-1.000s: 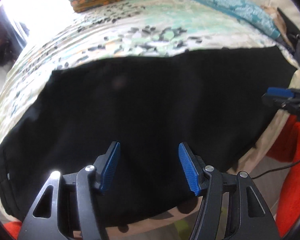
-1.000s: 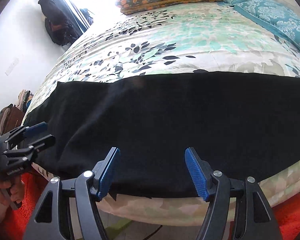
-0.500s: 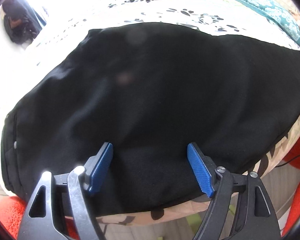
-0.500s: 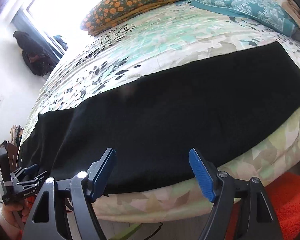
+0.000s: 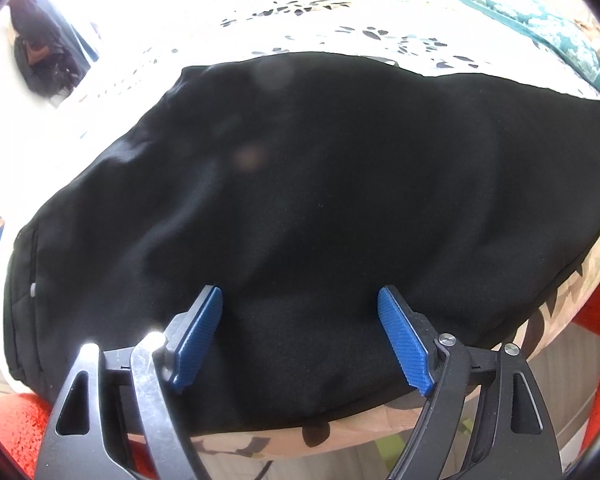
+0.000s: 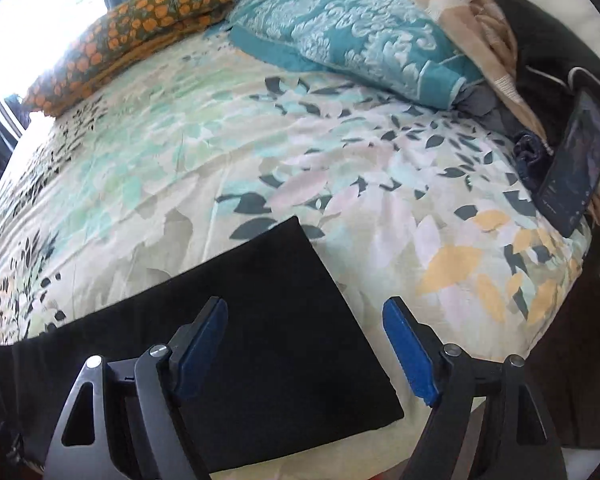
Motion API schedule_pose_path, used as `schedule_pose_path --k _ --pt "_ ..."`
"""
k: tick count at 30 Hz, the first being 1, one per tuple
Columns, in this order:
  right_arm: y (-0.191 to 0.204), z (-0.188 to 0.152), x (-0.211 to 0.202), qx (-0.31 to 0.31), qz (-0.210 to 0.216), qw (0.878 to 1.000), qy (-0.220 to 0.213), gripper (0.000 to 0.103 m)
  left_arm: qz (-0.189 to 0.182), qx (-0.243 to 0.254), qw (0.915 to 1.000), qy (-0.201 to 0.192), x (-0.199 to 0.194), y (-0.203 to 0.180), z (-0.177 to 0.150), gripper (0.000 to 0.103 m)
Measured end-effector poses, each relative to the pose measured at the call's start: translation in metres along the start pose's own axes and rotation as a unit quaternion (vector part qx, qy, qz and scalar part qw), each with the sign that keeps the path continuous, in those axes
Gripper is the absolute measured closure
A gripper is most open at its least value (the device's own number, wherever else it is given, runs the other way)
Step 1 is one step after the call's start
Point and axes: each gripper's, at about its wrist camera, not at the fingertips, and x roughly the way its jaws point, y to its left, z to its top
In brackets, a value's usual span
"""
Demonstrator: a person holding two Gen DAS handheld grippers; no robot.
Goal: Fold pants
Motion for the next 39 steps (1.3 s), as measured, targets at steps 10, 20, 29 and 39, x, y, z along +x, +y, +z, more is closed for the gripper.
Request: schedule_pose_path --k 10,20,29,39 --pt "0.004 -0.003 -0.001 -0.04 -0.117 0.989 -0.084 0.033 0.004 -0.001 1.0 -0.006 -0.002 -0.002 -0.002 0.018" --pt "0.016 -0.056 -0.104 0.071 -0.035 0.97 -0.231 0.012 -0.022 -0.046 0.9982 -0.031 -0.014 0.011 0.007 0.019" --pt "0.116 -0.128 -0.094 0.064 0.089 0.969 -0.222 0.005 -0.051 -0.053 0.9913 -0.109 -0.024 0.016 0.073 0.019" --pt "0.146 -0.13 -0.077 0.022 0.087 0.977 -0.196 0.005 -0.048 -0.081 0.993 -0.071 0.063 0.051 0.09 0.002"
